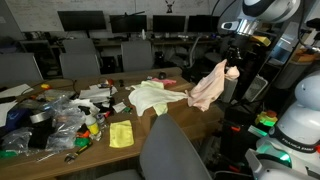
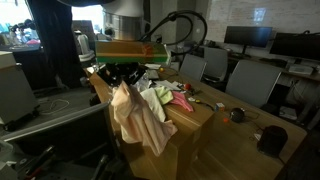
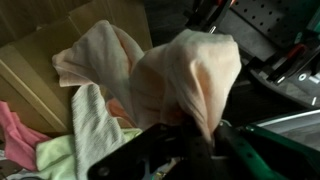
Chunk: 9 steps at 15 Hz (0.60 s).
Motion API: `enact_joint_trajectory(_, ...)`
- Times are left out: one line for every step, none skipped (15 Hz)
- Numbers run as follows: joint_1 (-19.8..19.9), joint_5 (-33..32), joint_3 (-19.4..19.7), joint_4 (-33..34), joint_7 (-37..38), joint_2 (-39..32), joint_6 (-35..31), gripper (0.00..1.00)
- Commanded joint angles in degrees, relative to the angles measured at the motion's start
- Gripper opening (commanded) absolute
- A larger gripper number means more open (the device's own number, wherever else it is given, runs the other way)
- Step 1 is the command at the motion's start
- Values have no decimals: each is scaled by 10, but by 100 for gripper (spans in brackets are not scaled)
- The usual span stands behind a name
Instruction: Pick up the cloths from the box and put them on the chair.
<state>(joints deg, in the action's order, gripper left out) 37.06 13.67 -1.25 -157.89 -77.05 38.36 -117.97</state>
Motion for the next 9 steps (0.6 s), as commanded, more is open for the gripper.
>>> enact_joint_trajectory(-25,-21,-40,0,-32,43,56,2)
enact_joint_trajectory(-33,-25,-51,0,-41,48,68,2)
enact_joint_trajectory(-45,-26,-64,0,-46,57,87,2)
enact_joint_trajectory(-54,-28,-74,0,-56,64,101,2)
enact_joint_trajectory(-65,-30,-85,0,-63,75,120,2)
enact_joint_trajectory(-76,-32,-96,0,-72,82,132,2)
enact_joint_trajectory(-86,-35,-107,0,-81,89,144,2)
enact_joint_trajectory(-97,-38,-118,0,-90,96,154,2)
enact_joint_trajectory(-108,-38,-129,0,-94,102,163,2)
